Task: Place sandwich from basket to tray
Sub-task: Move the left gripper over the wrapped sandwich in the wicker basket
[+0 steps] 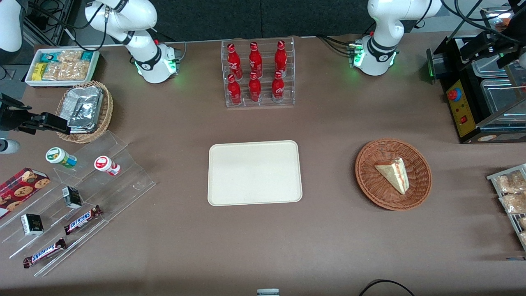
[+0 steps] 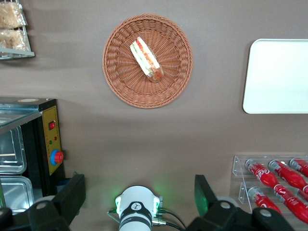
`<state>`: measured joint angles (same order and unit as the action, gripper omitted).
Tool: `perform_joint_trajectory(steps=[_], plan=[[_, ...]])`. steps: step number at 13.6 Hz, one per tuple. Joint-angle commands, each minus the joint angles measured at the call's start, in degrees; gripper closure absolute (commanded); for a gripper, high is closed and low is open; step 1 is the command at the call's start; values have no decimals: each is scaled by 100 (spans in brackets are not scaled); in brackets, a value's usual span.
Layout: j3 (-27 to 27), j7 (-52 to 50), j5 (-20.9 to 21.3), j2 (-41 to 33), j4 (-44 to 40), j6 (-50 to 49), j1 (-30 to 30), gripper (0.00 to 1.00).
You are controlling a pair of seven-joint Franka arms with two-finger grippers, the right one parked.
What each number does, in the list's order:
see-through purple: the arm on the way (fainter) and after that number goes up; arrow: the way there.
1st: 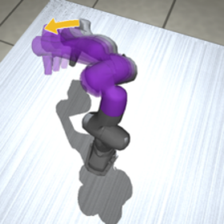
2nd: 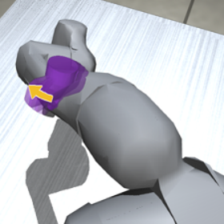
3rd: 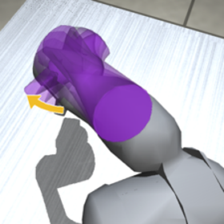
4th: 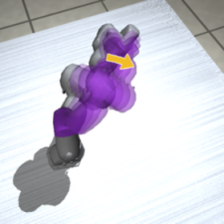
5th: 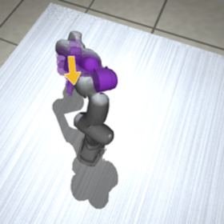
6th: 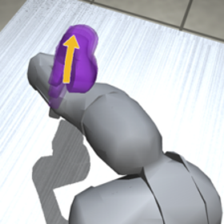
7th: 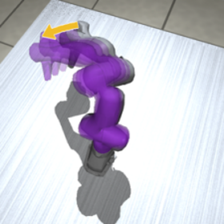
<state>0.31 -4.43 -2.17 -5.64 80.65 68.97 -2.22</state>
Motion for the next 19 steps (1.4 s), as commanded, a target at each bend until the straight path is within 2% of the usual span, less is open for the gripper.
perform_joint_trajectory(steps=[1,5,8,10,16,19], plan=[[39,449,120,-104,82,20,-51,0],[40,408,251,159,91,90,-42,0],[48,190,463,361,520,589,-7,0],[48,-327,638,362,1098,1291,-16,0],[39,-1936,639,362,2813,3373,-33,0],[31,-3401,639,641,3508,4446,-68,0]])
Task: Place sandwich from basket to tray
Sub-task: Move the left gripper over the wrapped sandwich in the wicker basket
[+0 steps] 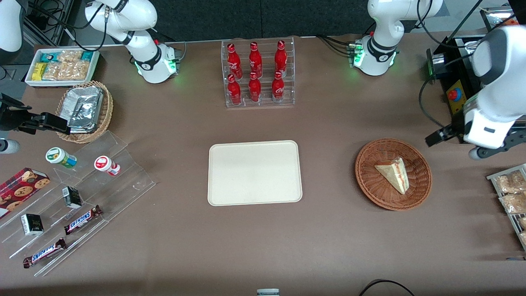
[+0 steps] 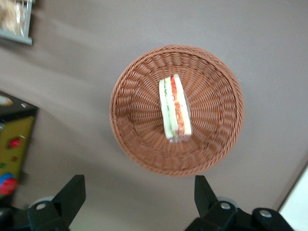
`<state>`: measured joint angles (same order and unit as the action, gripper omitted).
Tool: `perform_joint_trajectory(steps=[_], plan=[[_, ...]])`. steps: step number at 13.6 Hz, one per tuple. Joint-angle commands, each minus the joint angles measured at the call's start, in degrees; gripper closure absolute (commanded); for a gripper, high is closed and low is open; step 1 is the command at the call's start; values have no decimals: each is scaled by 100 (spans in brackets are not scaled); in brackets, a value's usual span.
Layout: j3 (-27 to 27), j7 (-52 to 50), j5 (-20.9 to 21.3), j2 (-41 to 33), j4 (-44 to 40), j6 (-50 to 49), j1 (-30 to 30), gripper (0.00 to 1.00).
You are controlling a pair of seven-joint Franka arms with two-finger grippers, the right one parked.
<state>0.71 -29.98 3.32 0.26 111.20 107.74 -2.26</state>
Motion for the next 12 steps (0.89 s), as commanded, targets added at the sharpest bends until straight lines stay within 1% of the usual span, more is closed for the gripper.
perform_joint_trajectory(steps=[1,3,5,9,12], plan=[[-18,-1104,99,166,629,895,-73,0],[-27,-1378,90,394,841,1388,-73,0],[-35,-1886,73,509,1069,1994,-73,0],[-44,-2134,-6,711,1527,3058,-73,0],[-53,-2205,-6,826,1659,3244,-73,0]])
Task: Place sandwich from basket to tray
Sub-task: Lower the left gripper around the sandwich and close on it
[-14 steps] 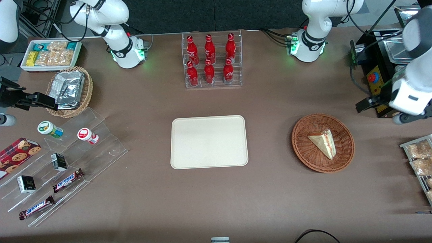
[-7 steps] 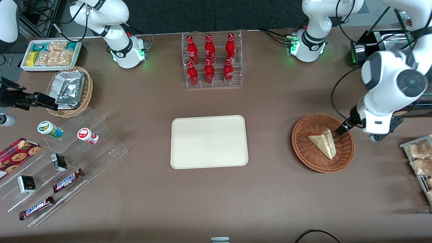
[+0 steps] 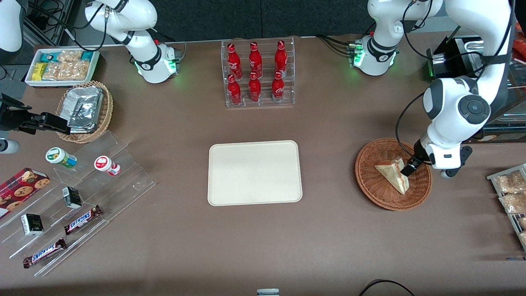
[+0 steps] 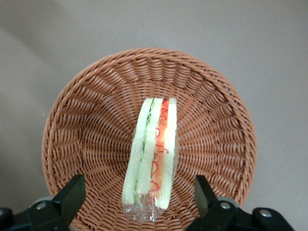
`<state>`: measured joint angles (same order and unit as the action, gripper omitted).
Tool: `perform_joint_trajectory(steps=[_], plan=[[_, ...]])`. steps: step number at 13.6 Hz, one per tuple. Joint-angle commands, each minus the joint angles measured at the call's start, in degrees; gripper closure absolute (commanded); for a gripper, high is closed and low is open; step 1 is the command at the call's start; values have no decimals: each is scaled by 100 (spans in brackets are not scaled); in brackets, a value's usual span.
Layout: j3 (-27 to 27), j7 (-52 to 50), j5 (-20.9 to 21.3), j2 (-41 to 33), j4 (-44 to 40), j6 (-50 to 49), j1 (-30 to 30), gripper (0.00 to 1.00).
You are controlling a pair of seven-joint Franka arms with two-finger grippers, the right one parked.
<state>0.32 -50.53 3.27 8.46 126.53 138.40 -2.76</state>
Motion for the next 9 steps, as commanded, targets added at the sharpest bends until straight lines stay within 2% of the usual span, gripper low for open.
perform_joint_trajectory(steps=[1,9], plan=[[-14,-150,-1,7,204,309,-23,0],[-102,-150,-1,314,486,987,-32,0]])
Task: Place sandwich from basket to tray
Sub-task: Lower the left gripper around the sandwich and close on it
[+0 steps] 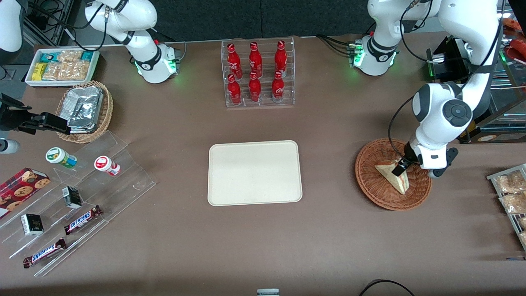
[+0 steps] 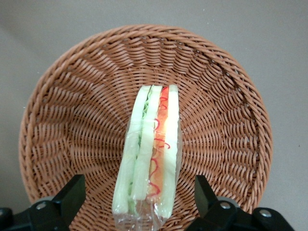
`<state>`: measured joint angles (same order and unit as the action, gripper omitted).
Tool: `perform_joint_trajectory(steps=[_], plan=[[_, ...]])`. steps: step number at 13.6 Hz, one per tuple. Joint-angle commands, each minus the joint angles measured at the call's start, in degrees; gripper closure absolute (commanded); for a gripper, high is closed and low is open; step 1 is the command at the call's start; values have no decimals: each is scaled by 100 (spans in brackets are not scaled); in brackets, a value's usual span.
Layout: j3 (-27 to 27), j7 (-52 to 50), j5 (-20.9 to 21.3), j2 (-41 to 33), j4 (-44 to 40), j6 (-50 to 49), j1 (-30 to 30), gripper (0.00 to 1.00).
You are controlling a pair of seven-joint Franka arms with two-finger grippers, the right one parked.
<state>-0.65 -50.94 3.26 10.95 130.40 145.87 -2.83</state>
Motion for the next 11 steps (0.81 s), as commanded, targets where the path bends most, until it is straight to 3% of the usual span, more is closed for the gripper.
perform_joint_trajectory(steps=[1,8,9,11], plan=[[-14,-110,-1,143,100,284,-25,0],[-32,-127,8,373,249,689,-25,2],[-76,-232,8,364,240,663,-25,17],[-111,-417,8,355,205,636,-25,68]])
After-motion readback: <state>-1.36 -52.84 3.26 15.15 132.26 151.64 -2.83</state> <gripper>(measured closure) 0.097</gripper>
